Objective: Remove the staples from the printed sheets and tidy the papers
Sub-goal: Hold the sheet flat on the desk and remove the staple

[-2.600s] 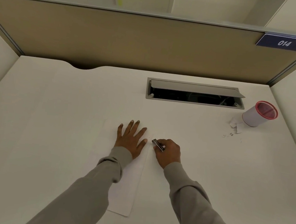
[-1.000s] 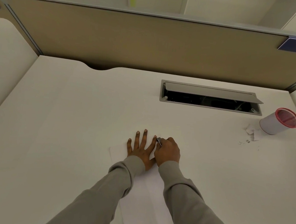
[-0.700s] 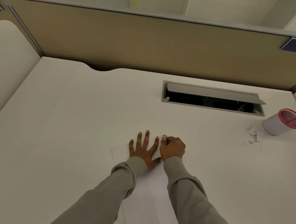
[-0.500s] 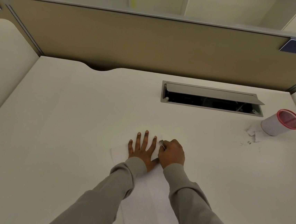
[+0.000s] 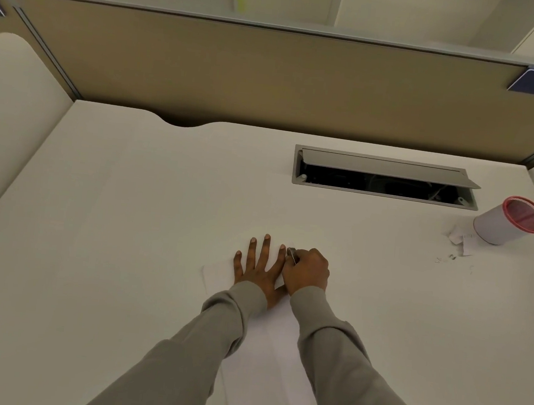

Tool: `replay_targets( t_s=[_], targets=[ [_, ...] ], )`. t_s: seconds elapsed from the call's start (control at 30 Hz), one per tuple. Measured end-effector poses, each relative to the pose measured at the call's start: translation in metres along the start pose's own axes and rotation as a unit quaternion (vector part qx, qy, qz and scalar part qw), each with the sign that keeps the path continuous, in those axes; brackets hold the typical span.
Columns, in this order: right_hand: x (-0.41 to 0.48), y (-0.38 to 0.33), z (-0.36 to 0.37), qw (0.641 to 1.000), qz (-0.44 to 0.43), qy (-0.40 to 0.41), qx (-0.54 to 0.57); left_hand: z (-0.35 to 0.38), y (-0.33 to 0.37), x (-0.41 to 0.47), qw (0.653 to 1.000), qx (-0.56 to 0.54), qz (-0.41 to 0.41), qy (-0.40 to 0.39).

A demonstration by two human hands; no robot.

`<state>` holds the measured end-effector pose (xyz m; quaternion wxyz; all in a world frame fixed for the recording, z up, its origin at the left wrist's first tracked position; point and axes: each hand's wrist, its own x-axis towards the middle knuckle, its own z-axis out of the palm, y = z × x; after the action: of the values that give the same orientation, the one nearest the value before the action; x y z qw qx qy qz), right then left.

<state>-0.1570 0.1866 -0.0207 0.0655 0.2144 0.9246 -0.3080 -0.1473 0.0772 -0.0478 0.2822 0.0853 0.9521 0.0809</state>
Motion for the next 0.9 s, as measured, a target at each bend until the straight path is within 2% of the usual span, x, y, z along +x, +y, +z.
replay_targets(
  t_s=[0.17, 0.27, 0.4, 0.53, 0.9],
  targets=[
    [0.005, 0.005, -0.004, 0.998, 0.037, 0.036, 0.046, 0.002, -0.001, 0.001, 1.000, -0.006, 0.001, 0.011],
    [0.001, 0.010, -0.009, 0.999, -0.001, 0.020, 0.033, 0.003, -0.001, 0.002, 1.000, -0.009, 0.001, 0.012],
    [-0.007, 0.014, -0.006, 0.997, -0.054, 0.000, -0.046, 0.003, 0.000, 0.002, 1.000, -0.007, -0.002, 0.009],
    [-0.006, 0.006, -0.003, 0.996, -0.067, -0.007, -0.065, 0.000, 0.001, 0.001, 1.000, -0.013, -0.001, 0.006],
    [0.001, 0.000, 0.005, 1.000, 0.017, 0.001, 0.010, 0.000, 0.000, 0.002, 1.000, -0.006, -0.003, -0.004]
  ],
)
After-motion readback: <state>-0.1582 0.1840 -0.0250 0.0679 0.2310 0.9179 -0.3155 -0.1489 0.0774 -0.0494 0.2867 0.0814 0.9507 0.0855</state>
